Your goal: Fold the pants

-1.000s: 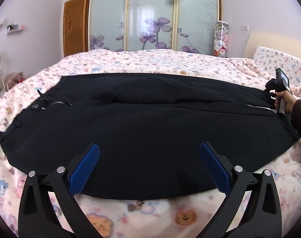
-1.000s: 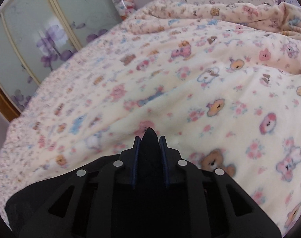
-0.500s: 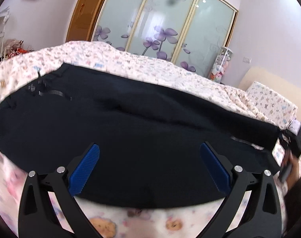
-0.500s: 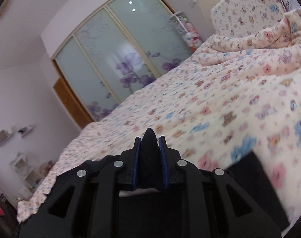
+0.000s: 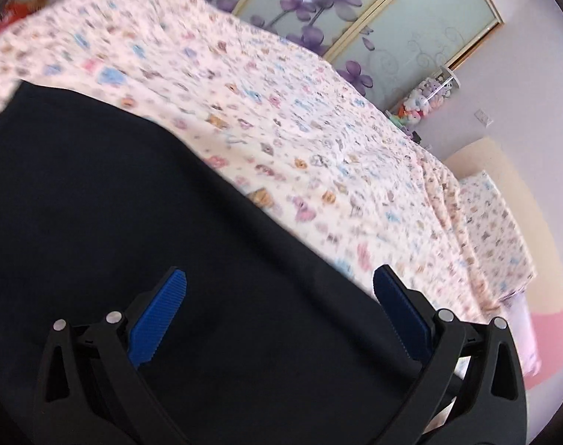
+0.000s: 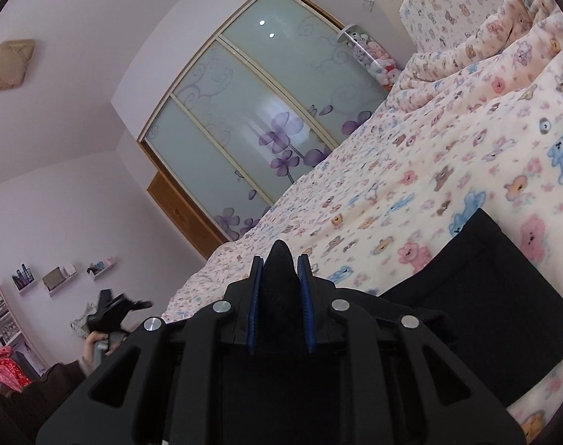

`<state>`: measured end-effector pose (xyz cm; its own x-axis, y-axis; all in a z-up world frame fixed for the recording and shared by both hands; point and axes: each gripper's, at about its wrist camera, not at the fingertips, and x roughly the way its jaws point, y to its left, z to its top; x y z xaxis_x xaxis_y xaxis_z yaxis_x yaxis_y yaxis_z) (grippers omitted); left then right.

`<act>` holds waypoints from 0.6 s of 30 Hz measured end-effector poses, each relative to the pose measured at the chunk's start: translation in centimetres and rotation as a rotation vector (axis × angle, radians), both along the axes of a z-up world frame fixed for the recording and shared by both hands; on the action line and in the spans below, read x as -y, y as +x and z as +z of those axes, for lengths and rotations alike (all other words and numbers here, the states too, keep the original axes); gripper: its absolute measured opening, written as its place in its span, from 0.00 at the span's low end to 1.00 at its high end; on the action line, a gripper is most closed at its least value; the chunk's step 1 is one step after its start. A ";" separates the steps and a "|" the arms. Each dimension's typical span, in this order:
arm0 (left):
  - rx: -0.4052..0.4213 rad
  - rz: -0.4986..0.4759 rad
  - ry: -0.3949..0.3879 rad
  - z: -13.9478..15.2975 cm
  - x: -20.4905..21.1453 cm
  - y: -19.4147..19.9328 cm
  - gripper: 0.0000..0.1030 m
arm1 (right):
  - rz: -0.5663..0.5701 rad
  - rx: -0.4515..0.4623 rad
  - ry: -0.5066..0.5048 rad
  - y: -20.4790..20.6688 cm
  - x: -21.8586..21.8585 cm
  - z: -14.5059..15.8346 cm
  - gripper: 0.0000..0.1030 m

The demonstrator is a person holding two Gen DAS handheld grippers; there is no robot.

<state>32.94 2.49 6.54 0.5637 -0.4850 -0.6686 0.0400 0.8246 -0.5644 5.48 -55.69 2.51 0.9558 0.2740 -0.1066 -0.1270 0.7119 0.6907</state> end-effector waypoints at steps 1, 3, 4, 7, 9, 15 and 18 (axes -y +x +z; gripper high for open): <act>-0.017 0.006 0.002 -0.5 0.3 1.4 0.98 | 0.007 0.002 0.007 0.0 0.0 -0.2 0.19; -0.046 0.032 0.018 -1.7 0.7 3.3 0.98 | 0.021 0.006 0.011 0.0 0.1 -0.2 0.19; -0.065 0.066 0.018 -2.3 0.6 4.4 0.98 | 0.027 0.008 0.013 0.0 0.1 -0.2 0.19; -0.084 0.144 -0.019 -4.0 0.1 6.5 0.95 | 0.039 0.009 0.019 0.2 0.1 -0.3 0.19; -0.099 0.182 -0.019 -4.7 -0.4 7.5 0.76 | 0.041 0.007 0.024 0.3 0.2 -0.4 0.19; -0.171 0.229 0.103 -7.1 -0.2 11.7 0.40 | 0.050 0.006 0.029 0.3 0.1 -0.5 0.19; -0.182 0.292 0.061 -8.4 -1.2 11.6 0.10 | 0.050 0.005 0.030 0.3 0.1 -0.5 0.19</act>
<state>44.59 3.68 -1.89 0.5416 -0.2772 -0.7936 -0.2994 0.8186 -0.4902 5.82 -55.82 2.00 0.9414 0.3241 -0.0932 -0.1650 0.6837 0.7109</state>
